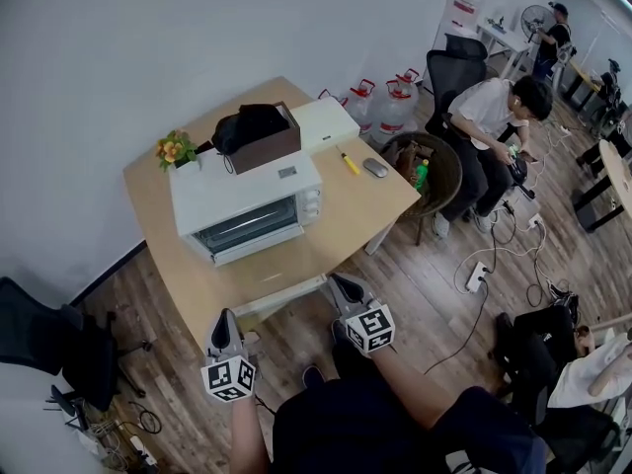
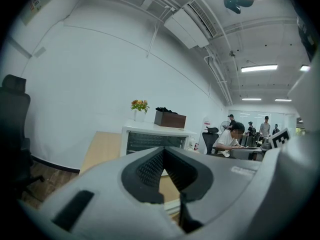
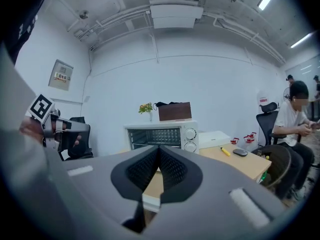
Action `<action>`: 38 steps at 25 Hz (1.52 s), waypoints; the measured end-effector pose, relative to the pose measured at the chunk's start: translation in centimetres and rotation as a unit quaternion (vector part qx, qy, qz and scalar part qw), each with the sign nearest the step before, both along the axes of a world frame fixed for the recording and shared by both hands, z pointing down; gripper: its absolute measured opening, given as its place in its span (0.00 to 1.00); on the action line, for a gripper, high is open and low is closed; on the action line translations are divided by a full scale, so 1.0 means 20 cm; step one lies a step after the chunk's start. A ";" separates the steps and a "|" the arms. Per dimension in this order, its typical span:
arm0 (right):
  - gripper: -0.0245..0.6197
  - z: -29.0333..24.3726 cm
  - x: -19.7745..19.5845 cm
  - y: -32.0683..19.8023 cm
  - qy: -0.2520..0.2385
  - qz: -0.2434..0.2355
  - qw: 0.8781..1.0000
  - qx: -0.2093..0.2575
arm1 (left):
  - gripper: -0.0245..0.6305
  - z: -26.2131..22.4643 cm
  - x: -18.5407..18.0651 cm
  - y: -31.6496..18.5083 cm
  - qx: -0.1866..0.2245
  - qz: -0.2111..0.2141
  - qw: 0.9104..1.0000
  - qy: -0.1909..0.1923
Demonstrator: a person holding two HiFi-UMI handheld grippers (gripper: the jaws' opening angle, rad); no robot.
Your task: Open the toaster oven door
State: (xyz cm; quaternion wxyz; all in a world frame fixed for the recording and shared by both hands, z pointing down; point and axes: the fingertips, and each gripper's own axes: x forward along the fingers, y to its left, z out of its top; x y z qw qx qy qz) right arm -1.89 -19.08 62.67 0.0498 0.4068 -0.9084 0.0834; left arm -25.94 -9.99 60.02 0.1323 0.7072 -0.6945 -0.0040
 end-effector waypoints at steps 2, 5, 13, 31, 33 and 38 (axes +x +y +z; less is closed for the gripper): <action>0.06 -0.02 -0.01 0.02 -0.002 0.001 1.000 0.006 | 0.03 0.01 0.00 0.00 -0.002 0.001 1.000 0.001; 0.05 -0.05 -0.01 0.03 -0.005 0.001 1.000 0.013 | 0.03 0.01 0.01 0.01 -0.004 0.002 1.000 0.002; 0.05 -0.08 -0.02 0.06 -0.001 -0.009 1.000 0.024 | 0.03 0.01 0.01 0.02 -0.004 0.004 1.000 0.000; 0.05 -0.12 0.01 0.06 -0.009 -0.010 0.999 0.030 | 0.03 0.03 0.03 -0.01 -0.009 0.004 1.000 0.007; 0.05 -0.12 0.01 0.06 -0.008 -0.012 0.999 0.029 | 0.03 0.04 0.03 -0.01 -0.010 0.003 1.000 0.008; 0.05 -0.10 0.02 0.06 -0.006 -0.016 1.000 0.025 | 0.03 0.06 0.04 -0.01 -0.016 -0.001 1.000 0.013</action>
